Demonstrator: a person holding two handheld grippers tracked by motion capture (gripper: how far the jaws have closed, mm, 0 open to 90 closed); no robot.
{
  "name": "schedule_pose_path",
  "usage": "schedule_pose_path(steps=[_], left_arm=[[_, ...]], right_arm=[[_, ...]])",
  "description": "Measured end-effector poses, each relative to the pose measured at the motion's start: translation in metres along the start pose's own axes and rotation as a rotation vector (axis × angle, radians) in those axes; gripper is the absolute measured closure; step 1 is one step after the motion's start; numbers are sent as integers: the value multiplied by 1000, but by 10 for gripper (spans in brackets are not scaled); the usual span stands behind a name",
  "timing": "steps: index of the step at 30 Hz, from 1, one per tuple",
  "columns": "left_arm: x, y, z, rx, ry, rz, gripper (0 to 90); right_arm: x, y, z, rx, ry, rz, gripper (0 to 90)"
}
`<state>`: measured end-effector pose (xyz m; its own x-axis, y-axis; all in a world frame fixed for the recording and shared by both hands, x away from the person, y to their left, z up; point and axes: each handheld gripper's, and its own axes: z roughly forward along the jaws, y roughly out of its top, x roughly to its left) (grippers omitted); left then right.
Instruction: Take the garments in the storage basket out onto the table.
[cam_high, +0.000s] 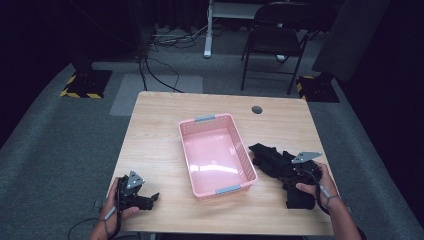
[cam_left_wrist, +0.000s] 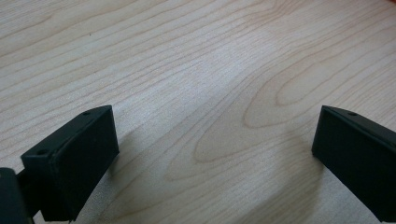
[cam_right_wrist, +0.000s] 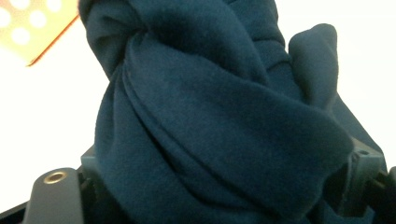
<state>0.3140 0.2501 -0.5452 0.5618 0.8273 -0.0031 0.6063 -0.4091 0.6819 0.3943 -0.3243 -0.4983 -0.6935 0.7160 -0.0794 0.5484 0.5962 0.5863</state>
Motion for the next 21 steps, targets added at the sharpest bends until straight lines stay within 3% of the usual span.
schedule_pose_path(steps=[21], left_arm=[[0,0,0,0,0,0,0]], right_arm=[[4,1,2,9,-35,-19,101]])
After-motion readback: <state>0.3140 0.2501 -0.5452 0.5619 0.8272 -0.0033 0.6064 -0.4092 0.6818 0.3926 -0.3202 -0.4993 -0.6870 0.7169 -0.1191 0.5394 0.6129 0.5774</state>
